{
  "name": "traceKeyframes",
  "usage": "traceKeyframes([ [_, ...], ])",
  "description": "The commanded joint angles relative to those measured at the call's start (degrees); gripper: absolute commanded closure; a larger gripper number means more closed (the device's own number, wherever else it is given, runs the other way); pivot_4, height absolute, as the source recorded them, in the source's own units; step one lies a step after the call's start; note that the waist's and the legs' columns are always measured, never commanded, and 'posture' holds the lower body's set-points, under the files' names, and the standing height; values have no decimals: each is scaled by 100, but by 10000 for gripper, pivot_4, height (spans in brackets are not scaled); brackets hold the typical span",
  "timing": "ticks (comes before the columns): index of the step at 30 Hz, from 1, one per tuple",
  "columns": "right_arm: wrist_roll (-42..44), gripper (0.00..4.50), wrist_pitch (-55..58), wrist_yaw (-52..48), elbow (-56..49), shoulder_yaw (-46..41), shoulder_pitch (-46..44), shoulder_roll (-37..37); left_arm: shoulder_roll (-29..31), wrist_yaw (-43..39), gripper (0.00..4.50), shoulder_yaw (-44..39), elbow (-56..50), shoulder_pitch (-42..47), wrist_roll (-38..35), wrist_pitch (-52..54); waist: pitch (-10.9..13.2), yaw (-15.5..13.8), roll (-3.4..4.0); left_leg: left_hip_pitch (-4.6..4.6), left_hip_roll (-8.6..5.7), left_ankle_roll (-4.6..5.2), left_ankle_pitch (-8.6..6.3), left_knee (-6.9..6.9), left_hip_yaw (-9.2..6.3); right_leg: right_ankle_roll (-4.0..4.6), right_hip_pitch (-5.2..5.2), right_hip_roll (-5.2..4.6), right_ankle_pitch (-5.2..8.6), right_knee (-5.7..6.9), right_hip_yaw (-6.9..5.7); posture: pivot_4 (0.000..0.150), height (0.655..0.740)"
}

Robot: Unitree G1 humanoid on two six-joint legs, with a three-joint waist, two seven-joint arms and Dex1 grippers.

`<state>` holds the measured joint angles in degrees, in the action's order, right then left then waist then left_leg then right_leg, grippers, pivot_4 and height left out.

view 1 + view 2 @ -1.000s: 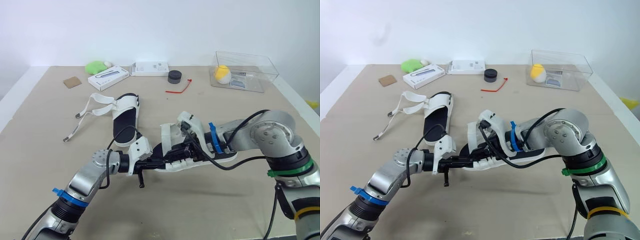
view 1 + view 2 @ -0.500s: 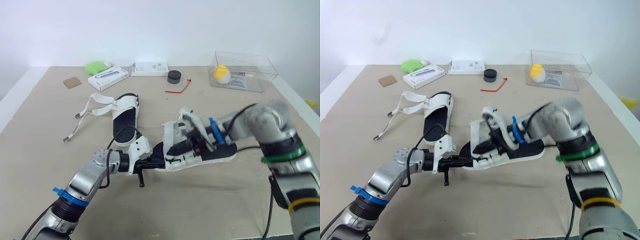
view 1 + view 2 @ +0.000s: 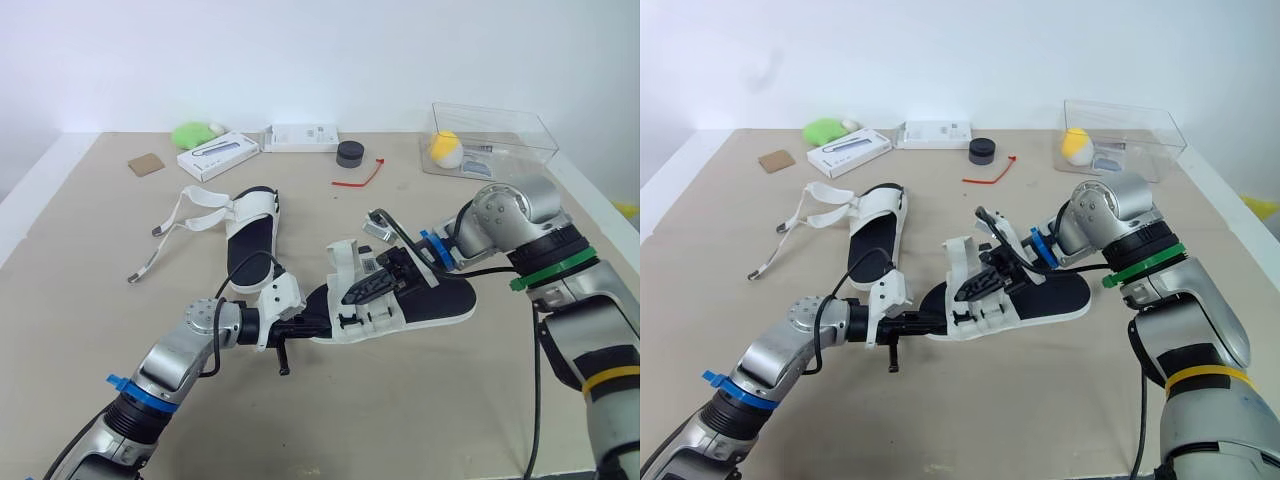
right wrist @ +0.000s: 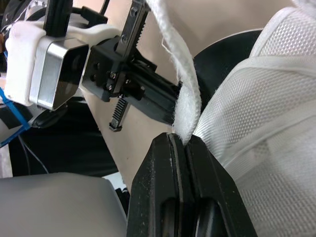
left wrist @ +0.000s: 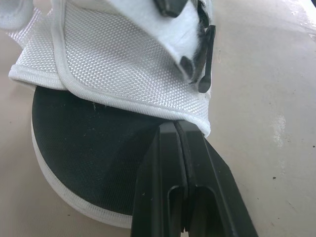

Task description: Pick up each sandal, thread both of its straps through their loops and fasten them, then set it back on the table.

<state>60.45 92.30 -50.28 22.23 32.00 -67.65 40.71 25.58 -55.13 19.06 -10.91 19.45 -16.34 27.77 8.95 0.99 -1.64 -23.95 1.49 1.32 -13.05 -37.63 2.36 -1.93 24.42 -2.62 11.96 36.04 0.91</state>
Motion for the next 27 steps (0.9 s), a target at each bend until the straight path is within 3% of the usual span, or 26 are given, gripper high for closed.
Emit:
traceKeyframes([
  [1, 108, 44705, 20, -179, 235, 138, -249, 55, 17, 35, 45000, 209, 116, -143, 125, 121, 0, 0, 0, 0, 0, 0, 0, 0, 0, 0, 0, 0, 0, 0, 0, 1500, 7400],
  [9, 240, 44705, 20, -285, 688, 477, -503, 1, -4, 60, 45000, 220, 106, -146, 123, 124, 0, -1, 0, 0, 0, 0, 0, 0, 0, 24, 0, -1, -13, 1, -2, 1500, 7400],
  [27, -282, 44705, 20, -286, -190, 660, -136, 265, -12, 87, 45000, 237, 102, -156, 120, 122, -1, -3, 1, -1, -7, 0, 0, 0, -2, 19, -3, -7, -10, 1, -3, 1500, 7400],
])
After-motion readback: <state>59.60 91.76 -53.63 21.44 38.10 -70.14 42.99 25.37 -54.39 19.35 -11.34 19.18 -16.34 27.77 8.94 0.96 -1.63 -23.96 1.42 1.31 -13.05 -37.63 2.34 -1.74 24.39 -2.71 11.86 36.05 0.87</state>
